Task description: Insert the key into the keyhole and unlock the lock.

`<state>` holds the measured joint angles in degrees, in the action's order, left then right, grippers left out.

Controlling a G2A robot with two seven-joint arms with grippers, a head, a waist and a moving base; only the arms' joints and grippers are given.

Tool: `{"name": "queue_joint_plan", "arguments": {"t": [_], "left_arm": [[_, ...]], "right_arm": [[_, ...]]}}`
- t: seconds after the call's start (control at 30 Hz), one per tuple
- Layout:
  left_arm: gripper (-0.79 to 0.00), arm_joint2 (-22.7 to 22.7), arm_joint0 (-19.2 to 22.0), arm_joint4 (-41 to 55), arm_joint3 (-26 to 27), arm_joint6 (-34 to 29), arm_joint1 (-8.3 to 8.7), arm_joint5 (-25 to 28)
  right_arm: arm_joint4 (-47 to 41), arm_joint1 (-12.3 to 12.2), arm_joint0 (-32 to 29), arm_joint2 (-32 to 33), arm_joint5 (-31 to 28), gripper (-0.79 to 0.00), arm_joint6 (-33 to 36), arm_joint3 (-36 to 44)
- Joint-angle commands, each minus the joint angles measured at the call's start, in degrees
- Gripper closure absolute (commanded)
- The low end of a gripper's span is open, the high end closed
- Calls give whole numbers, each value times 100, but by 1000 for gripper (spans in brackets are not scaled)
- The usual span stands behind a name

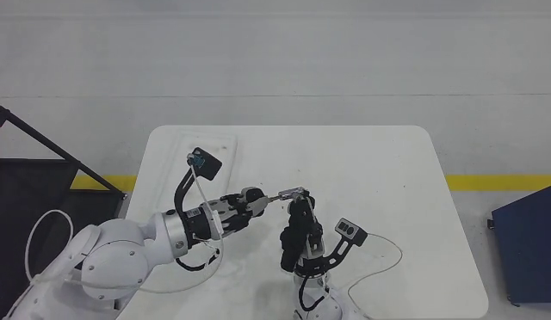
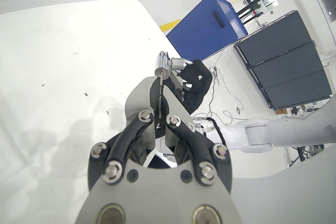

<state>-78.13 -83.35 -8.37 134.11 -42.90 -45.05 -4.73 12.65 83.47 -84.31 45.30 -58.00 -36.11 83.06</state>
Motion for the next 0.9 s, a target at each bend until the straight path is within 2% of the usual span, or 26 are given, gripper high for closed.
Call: {"name": "queue_joint_plan", "arguments": {"t": [0.0, 0.5, 0.7, 0.73, 0.77, 0.87], "left_arm": [[0, 17, 52, -36, 25, -124, -3, -57], [0, -24, 174, -5, -107, -225, -57, -68], [0, -180, 126, 80, -173, -279, -64, -114], [-351, -209, 115, 102, -176, -272, -66, -119], [-785, -235, 100, 115, -174, -257, -68, -123], [-785, -288, 50, 166, -158, -217, -77, -68]], "right_arm": [[-1, 0, 0, 0, 0, 0, -1, 0], [-247, -60, -103, 11, 256, 0, 1597, 188], [-408, -62, -131, 80, 236, 0, 1858, 226], [-421, -60, -131, 96, 239, 0, 1881, 237], [-429, -58, -133, 111, 243, 0, 1901, 246], [-437, -48, -143, 144, 253, 0, 1950, 281]]}}
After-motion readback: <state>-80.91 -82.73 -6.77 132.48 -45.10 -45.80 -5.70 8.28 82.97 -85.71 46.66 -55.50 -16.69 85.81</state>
